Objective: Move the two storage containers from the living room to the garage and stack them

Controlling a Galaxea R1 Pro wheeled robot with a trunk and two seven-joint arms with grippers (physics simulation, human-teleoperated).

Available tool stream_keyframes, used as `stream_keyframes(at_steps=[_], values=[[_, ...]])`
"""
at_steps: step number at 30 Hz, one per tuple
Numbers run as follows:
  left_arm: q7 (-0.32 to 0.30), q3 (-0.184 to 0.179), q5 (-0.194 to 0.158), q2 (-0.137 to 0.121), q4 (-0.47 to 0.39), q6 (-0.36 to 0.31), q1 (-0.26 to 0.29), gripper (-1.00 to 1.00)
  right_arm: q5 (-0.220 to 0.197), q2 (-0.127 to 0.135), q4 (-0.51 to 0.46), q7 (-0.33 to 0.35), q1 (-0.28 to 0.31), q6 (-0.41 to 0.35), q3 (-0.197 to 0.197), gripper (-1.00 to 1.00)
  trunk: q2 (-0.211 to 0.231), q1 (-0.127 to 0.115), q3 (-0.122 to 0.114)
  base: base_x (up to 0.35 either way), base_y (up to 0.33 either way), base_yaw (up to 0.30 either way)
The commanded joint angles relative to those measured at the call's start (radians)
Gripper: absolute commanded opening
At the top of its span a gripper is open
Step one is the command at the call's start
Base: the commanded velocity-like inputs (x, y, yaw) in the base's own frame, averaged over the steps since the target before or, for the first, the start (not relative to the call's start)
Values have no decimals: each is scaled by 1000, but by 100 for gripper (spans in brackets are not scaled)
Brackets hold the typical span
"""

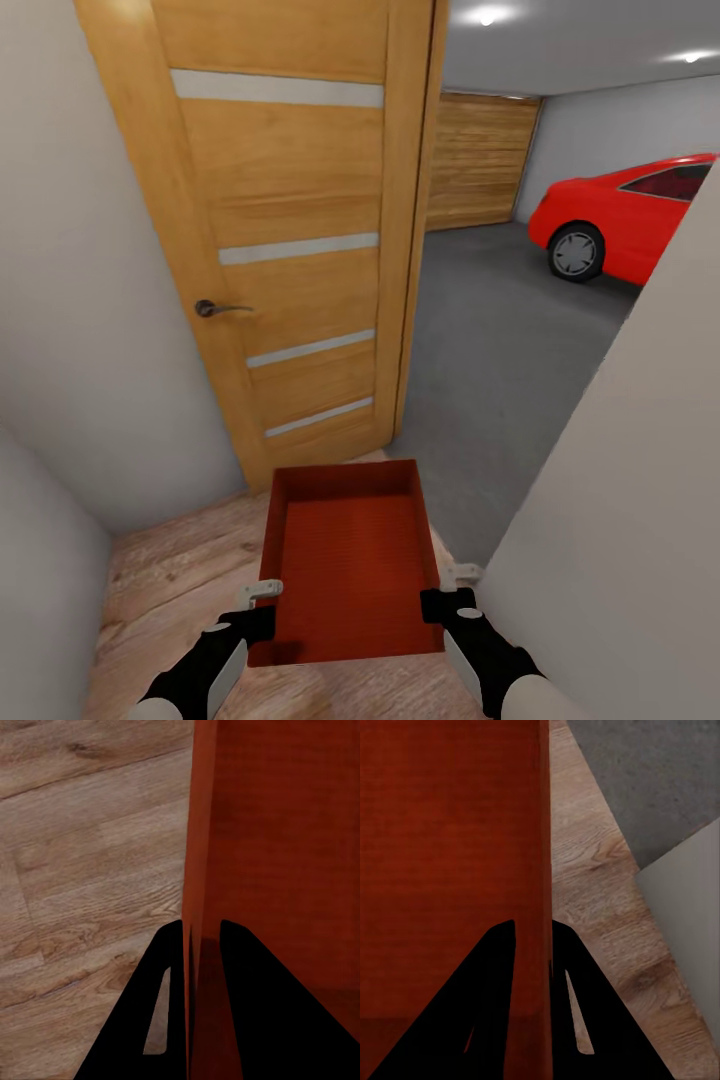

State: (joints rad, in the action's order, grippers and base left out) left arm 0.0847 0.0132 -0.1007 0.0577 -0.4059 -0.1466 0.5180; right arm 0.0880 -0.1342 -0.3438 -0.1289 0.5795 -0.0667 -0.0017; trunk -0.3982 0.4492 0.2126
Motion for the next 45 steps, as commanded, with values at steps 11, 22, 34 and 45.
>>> stream_keyframes(at_steps=[11, 22, 34, 45], values=[[6, -19, 19, -1, -5, -6, -1, -100, 10, 1, -16, -3, 2, -9, -41, -100, -2, 1, 2, 171, 274, 0], [6, -19, 19, -1, -5, -7, -1, -100, 9, 1, -17, -4, 2, -9, -43, -100, -2, 1, 2, 40, 43, -130], [6, -19, 19, -1, -5, -7, -1, -100, 9, 1, -17, -5, 2, -9, -43, -100, -2, 1, 2, 0, 0, -236], [6, -19, 19, -1, -5, -7, -1, -100, 9, 1, -18, -4, 2, -9, -44, -100, -2, 1, 2, 0, 0, -186]])
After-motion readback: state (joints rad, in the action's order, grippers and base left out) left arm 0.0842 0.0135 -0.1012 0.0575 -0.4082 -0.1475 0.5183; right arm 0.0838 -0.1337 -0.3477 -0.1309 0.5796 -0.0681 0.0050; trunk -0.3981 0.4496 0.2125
